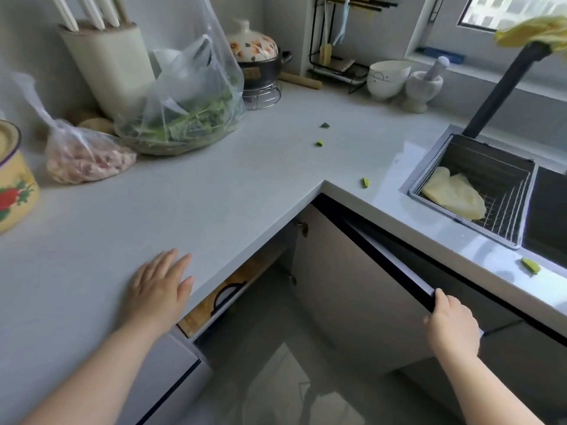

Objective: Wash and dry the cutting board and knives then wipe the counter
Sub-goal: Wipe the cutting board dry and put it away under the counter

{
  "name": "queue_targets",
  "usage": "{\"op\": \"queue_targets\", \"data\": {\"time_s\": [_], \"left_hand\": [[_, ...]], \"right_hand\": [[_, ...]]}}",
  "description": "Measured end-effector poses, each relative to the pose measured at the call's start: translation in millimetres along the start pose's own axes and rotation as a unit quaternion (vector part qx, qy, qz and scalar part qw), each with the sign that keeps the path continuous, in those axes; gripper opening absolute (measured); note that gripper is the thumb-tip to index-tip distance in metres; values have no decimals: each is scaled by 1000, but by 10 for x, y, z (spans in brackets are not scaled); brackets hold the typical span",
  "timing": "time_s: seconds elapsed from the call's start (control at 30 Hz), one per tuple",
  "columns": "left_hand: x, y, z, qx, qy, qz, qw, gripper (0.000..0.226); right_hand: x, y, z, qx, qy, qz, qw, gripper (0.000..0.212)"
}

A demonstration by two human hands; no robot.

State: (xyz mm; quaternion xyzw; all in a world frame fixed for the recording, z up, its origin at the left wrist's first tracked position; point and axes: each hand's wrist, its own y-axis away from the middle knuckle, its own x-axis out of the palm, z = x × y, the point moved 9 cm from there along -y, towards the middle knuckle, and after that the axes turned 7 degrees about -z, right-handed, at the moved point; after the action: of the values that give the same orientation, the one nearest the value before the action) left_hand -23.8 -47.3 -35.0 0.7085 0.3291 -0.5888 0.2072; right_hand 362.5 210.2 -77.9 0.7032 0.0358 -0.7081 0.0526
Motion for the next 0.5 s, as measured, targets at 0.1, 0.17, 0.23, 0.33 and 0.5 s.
{"op": "queue_targets", "data": {"time_s": [0.1, 0.17, 0.23, 0.33, 0.5], "left_hand": [[2, -28, 16, 5, 4, -15, 1000, 50], [6, -32, 9, 7, 19, -13, 1000, 66], [16, -16, 17, 11, 21, -7, 1000, 72], [16, -14, 39, 13, 27, -9, 1000, 72], [52, -35, 70, 18, 36, -19, 999, 74]], "right_hand": [[40, 43, 39, 32, -37, 33, 998, 40], [128, 183, 116, 53, -108, 60, 991, 27], [201, 385, 229, 63, -158, 75, 983, 7], [337, 753, 554, 57, -222, 124, 965, 16], [516, 1416, 1433, 42, -308, 222, 924, 33]]}}
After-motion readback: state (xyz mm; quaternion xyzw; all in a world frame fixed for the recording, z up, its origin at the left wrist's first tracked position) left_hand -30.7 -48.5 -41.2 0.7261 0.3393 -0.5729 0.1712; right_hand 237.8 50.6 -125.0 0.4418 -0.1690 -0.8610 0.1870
